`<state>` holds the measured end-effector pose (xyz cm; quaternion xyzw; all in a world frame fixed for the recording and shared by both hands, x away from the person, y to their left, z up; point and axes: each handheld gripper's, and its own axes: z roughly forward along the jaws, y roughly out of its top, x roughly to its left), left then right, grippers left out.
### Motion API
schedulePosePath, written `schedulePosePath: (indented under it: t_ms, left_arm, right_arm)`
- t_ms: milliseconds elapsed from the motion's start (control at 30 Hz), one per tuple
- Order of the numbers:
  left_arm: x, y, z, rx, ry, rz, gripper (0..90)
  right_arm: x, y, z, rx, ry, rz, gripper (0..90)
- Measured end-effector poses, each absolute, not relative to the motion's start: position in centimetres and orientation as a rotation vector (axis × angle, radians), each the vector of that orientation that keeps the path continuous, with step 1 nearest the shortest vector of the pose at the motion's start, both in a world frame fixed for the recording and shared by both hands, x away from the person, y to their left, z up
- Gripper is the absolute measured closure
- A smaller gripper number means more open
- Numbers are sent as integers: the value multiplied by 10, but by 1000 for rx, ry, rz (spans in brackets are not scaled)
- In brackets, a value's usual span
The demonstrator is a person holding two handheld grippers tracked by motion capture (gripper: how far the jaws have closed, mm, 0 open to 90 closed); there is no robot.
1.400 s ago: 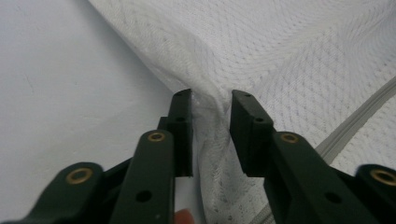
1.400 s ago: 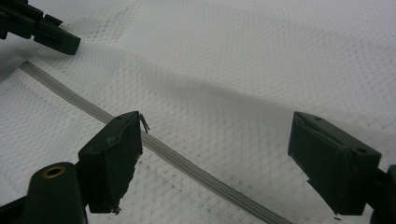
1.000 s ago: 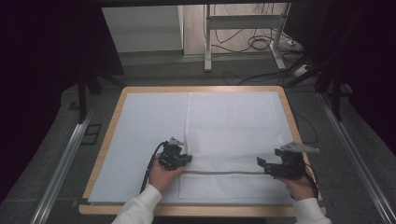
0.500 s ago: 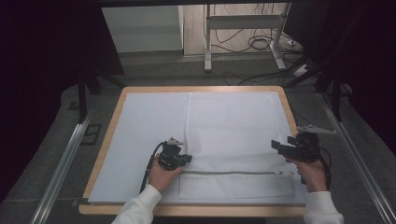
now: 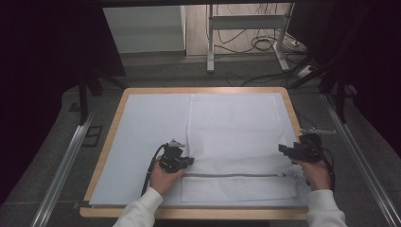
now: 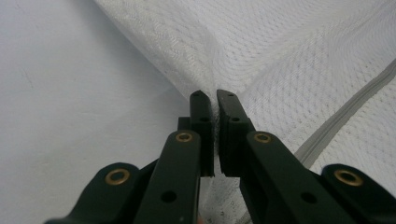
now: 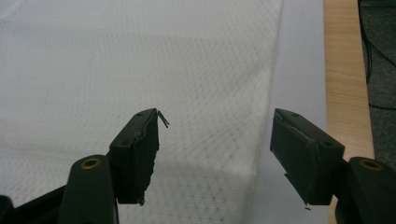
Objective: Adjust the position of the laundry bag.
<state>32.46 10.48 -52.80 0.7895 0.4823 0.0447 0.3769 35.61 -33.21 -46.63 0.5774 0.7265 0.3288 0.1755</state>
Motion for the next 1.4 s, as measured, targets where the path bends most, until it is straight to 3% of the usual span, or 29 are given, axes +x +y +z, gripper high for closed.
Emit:
schedulePosePath:
  t_ms: [533,733,800,867,900,1167,1400]
  left_arm:
    - [324,105,-528,2012,1237,114,871]
    - [324,105,-527,2010,1236,114,870]
    - [324,105,-528,2010,1236,115,870]
    - [324,105,-528,2011,1235,115,870]
    - [324,105,-528,2010,1236,113,870]
    - [324,106,-527,2009,1235,115,871]
    - [324,108,-527,2006,1235,113,872]
  right_arm:
    - [360,-338,-490,1680,2131,775,360]
    - [361,-335,-496,1661,2182,761,479]
    - [361,-334,-496,1650,2193,769,583]
    - [361,-334,-496,1642,2195,769,620]
    - [361,-333,-497,1628,2205,764,695]
    - [362,-333,-500,1635,2240,747,807]
    - [362,-334,-500,1636,2236,790,839]
